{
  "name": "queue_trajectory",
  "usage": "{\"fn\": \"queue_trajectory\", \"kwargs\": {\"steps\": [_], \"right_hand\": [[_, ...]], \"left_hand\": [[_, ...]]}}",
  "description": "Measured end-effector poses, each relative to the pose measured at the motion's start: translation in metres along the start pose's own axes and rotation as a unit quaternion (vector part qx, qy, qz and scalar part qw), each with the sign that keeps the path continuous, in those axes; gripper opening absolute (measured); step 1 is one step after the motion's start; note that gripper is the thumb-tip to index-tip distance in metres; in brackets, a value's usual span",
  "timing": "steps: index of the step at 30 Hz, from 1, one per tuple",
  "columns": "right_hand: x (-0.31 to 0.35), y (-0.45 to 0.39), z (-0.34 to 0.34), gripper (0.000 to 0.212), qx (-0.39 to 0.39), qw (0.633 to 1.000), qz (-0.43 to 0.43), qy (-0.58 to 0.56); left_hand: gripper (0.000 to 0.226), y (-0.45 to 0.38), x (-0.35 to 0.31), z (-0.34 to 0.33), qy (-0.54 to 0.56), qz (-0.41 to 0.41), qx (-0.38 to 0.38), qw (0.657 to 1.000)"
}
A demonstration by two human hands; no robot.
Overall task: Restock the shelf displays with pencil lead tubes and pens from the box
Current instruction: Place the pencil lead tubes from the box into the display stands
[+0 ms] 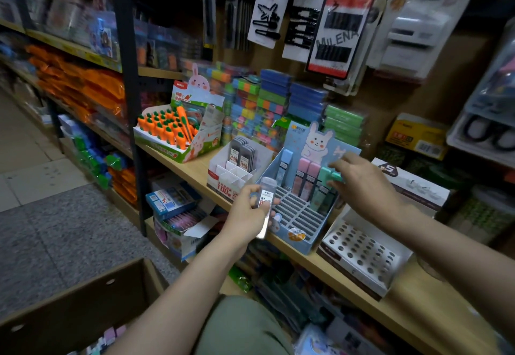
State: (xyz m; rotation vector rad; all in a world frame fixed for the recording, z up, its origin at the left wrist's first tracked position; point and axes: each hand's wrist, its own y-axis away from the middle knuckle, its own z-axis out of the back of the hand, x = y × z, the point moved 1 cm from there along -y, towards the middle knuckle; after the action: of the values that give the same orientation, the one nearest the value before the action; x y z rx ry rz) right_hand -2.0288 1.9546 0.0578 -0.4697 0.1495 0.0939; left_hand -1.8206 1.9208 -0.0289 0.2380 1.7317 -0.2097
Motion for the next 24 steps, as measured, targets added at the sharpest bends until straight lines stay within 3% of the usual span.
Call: {"fn": "queue_trajectory", "kwargs": {"steps": [6,15,19,24], "right_hand": [[0.005,-0.002,-0.012,0.022,-0.001,0.999,0.001,-0.036],[-0.001,0.008,-0.021,0.042,-0.048,0.986,-0.034,-0.156],[0.012,0.007,-0.014,0.040,-0.094,0.968,-0.041,-0.228],[0.059,-0.019,-0.014,0.041,0.026,0.920,-0.076,-0.383]], "left_hand": [[0.024,0.003,0.004,-0.007,0.024,0.015,0.003,1.000],[0.029,-0.006,0.009,-0.002,0.035,0.013,-0.006,0.999],[0.030,-0.010,0.012,0.003,0.050,-0.007,-0.009,0.999],[0.027,-0.017,0.008,0.011,0.013,-0.048,0.007,0.999]]}}
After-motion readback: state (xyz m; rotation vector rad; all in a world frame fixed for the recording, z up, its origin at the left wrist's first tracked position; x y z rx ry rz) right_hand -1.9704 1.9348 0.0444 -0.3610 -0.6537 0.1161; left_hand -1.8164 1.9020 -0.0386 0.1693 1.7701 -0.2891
